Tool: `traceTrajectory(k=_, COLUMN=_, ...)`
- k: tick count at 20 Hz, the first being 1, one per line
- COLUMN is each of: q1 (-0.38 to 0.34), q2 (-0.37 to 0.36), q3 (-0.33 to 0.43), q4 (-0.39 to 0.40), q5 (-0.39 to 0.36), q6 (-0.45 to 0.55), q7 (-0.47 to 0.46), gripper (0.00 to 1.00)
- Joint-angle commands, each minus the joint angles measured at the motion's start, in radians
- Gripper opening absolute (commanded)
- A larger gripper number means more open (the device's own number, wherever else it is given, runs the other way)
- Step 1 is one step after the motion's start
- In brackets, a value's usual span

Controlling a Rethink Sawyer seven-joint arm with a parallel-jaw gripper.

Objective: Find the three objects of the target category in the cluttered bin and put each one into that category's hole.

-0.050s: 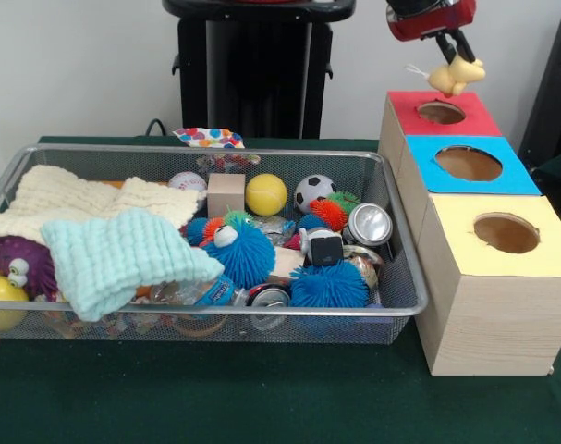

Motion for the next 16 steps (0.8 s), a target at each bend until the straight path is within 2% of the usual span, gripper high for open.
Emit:
traceTrajectory(k=1, q1=-0.003, q2=-0.008, q3=0.016, q4=-0.062, q5=-0.005, q6=-0.072, q7=0.28, gripper=0.0)
traceTrajectory(k=16, q1=0.001, q2=-0.01, q3=-0.015, q4=-0.083, q5=-0.01, q6=-0.067, q7=0.25, gripper=0.0)
